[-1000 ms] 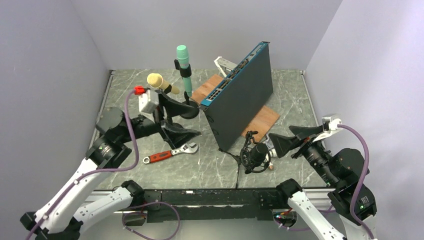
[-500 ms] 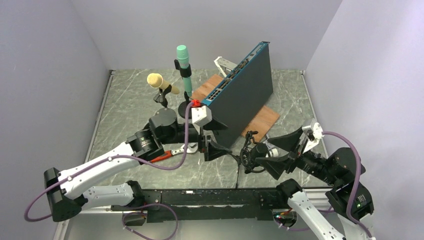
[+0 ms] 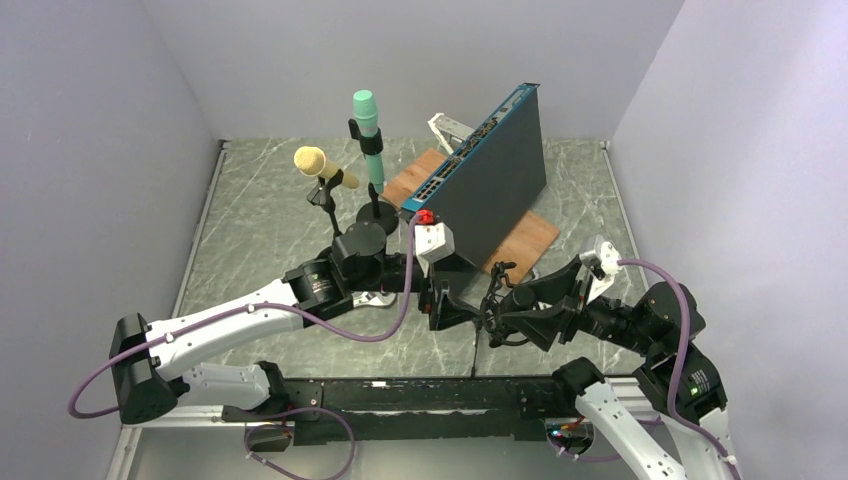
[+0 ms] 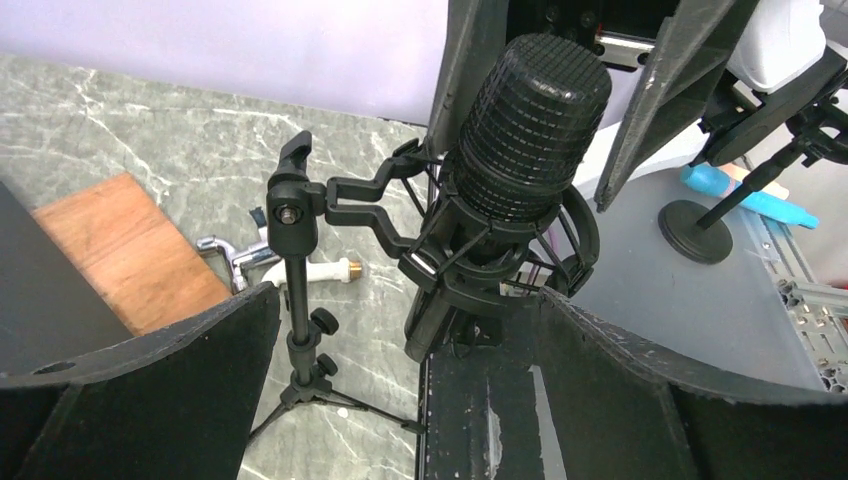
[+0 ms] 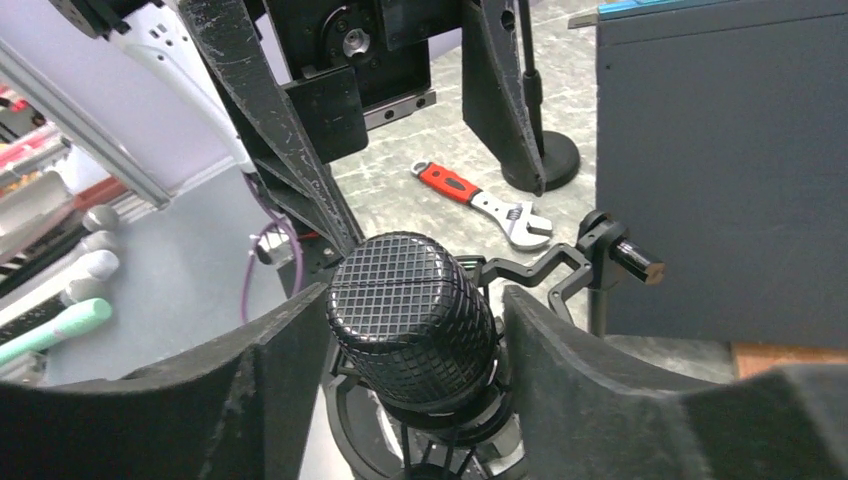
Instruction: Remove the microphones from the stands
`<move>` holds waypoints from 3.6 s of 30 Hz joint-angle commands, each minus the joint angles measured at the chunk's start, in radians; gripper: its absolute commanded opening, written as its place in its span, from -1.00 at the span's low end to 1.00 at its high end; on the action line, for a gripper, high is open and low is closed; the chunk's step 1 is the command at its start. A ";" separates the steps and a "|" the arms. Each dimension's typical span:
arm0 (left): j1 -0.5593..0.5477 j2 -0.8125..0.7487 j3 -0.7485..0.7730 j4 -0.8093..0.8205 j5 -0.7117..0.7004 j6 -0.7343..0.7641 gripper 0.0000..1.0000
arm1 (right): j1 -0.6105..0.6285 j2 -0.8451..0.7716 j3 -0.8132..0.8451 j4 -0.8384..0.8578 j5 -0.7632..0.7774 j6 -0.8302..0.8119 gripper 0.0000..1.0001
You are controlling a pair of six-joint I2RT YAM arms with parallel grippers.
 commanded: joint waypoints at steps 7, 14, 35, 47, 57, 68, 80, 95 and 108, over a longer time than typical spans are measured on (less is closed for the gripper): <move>-0.006 0.022 0.027 0.127 0.004 -0.051 0.98 | -0.004 0.018 0.021 0.107 -0.032 -0.018 -0.18; -0.006 0.063 0.037 0.093 0.000 -0.065 0.98 | -0.003 0.037 0.039 0.129 -0.037 -0.018 -0.27; -0.019 0.095 0.020 0.058 -0.042 -0.069 0.98 | -0.004 0.172 0.316 0.266 0.020 -0.007 -0.79; -0.029 0.094 0.039 0.020 -0.078 -0.046 0.98 | -0.003 0.257 0.456 0.405 0.115 0.050 -1.00; -0.030 0.085 0.071 -0.039 -0.147 -0.023 0.98 | -0.004 0.304 0.537 0.336 0.340 0.004 -1.00; -0.030 0.034 0.185 -0.239 -0.345 -0.044 0.98 | -0.003 0.431 0.355 0.207 1.297 -0.157 -1.00; -0.030 -0.098 0.177 -0.285 -0.430 -0.090 0.98 | -0.373 0.932 0.212 0.286 1.440 -0.140 -1.00; -0.030 -0.180 0.132 -0.285 -0.470 -0.117 0.98 | -0.485 1.409 0.302 0.174 1.293 -0.098 -1.00; -0.030 -0.186 0.123 -0.295 -0.495 -0.121 0.98 | -0.505 1.523 0.288 0.214 1.245 -0.084 -0.96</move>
